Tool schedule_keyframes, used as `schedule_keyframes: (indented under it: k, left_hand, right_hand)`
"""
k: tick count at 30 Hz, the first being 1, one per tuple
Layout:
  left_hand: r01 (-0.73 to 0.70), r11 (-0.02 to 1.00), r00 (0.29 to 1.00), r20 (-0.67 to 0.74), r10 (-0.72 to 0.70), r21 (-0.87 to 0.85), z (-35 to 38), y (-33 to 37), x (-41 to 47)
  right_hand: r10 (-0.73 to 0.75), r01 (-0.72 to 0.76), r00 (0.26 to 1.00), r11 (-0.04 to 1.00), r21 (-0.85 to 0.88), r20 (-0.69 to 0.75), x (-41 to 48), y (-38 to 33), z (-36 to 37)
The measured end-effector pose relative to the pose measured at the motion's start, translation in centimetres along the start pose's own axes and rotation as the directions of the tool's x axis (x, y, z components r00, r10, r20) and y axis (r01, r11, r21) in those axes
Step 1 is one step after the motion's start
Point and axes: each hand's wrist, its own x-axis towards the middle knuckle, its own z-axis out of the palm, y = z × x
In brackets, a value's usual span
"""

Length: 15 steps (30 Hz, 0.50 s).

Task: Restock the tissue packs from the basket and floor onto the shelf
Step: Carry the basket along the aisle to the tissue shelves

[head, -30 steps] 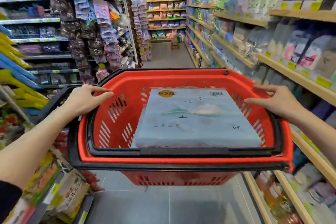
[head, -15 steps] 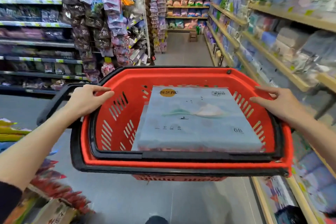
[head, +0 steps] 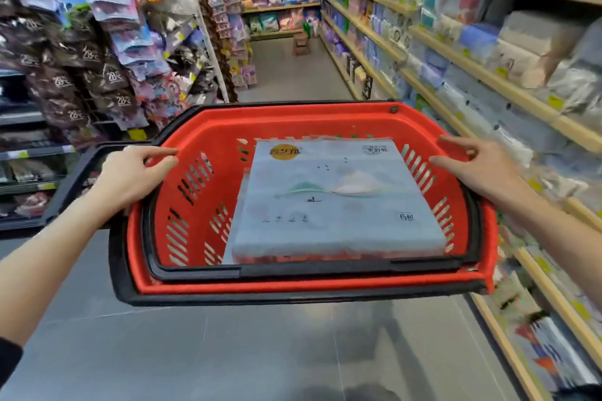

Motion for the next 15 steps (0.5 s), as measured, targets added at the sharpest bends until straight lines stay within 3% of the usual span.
schedule_keyframes:
  k: [15]
  left_hand:
    - [0.023, 0.999, 0.999, 0.048, -0.021, -0.025, 9.9, -2.2, 24.5]
  right_hand:
    - [0.02, -0.019, 0.999, 1.0, -0.014, 0.042, 25.9, -0.6, 10.2]
